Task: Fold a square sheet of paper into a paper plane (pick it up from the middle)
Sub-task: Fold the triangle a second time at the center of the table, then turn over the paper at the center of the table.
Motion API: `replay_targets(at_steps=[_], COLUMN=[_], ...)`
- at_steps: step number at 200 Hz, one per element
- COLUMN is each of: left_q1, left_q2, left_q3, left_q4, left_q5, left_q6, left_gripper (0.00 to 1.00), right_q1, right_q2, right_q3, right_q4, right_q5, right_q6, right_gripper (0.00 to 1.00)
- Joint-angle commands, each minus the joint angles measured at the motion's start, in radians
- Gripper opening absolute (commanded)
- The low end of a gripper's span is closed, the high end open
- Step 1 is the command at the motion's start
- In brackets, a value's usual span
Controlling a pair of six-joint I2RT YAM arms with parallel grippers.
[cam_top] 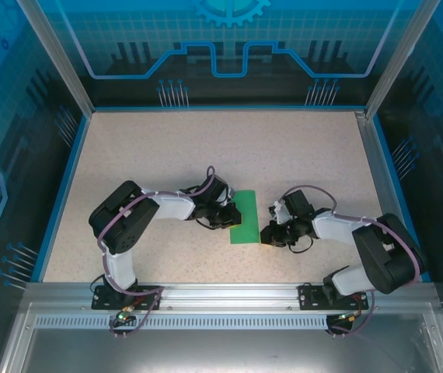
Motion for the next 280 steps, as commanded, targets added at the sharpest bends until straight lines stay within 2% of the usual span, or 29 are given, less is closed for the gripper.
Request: replay_targets(at_steps=[1,25,55,128,190,239,280], left_q1=[0.003,0.003,0.003,0.004,0.003,0.004,0.004], left_q2=[0.033,0.021,0.006,-0.025,-0.022,-0.028,-0.070], left_q3=[0.003,0.013,0.030,0.055,0.052,0.053,0.047], left_q4=[-0.081,-0.073,-0.075,-0.097,-0.100,-0.088,-0.067], left_q5=[-0.064,-0.042,-0.026,-0.029,-0.031,-0.022,-0.026], left_q6=[0.018,0.018,0.025,0.031,0.033,0.027,0.005], left_gripper=[0.15,0.16,0.18,0.20,0.20,0.21,0.24], right_q1=[-0.019,-0.019,-0.021,-0.029,-0.030,-0.028,-0.029], right_q2=[-0.059,-0.083,-0.010,0.161,0.190,0.212,0.226], right_q3=[0.011,0.076,0.158,0.234,0.199,0.197,0.201], right_q4=[-0.124,-0.142,-0.108,-0.022,0.065,0.081,0.094], right_q5=[0.042,0.080,0.080,0.036,-0.036,-0.053,-0.061], right_q6=[-0.001,-0.011,-0.018,-0.025,0.013,0.020,0.018], right_gripper=[0.18,0.27,0.35,0.40,0.35,0.35,0.21])
